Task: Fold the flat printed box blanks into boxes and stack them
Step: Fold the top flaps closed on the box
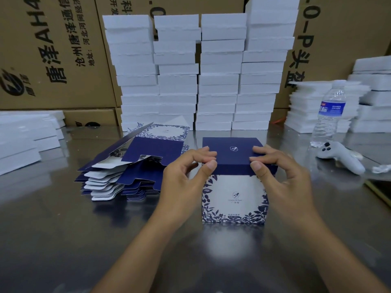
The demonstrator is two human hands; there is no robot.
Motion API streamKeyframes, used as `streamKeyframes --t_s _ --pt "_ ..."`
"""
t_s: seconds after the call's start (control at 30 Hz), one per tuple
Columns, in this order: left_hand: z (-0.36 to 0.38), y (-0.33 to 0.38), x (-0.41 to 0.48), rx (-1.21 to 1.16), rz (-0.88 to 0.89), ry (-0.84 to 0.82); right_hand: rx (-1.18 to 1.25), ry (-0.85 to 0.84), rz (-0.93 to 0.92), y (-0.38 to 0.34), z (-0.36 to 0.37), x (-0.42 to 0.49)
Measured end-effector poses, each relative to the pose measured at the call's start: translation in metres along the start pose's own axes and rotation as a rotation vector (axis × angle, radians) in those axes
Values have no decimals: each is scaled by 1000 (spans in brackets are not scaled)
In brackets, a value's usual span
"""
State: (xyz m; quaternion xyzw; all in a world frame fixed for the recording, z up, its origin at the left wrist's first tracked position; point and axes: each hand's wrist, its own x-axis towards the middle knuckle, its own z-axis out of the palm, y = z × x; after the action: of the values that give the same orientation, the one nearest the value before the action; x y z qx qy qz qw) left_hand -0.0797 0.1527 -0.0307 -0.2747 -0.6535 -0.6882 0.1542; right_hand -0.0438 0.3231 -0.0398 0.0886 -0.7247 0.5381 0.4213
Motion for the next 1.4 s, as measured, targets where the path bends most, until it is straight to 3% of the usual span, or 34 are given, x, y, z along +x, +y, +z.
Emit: streamKeyframes --t_s 0.3,1.0,1.07,1.2,1.4 --pt "0 -5 -4 -49 5 -6 154 0 98 9 -3 -5" --pt "-6 -9 -4 73 39 28 210 42 133 19 -2 0" --pt "-5 -11 -5 81 42 38 108 69 90 16 -2 -4" --pt "-2 -10 -9 104 37 82 -318 93 -190 11 2 -15" --pt "12 -11 -21 116 -36 -114 -425 58 -60 5 16 -34"
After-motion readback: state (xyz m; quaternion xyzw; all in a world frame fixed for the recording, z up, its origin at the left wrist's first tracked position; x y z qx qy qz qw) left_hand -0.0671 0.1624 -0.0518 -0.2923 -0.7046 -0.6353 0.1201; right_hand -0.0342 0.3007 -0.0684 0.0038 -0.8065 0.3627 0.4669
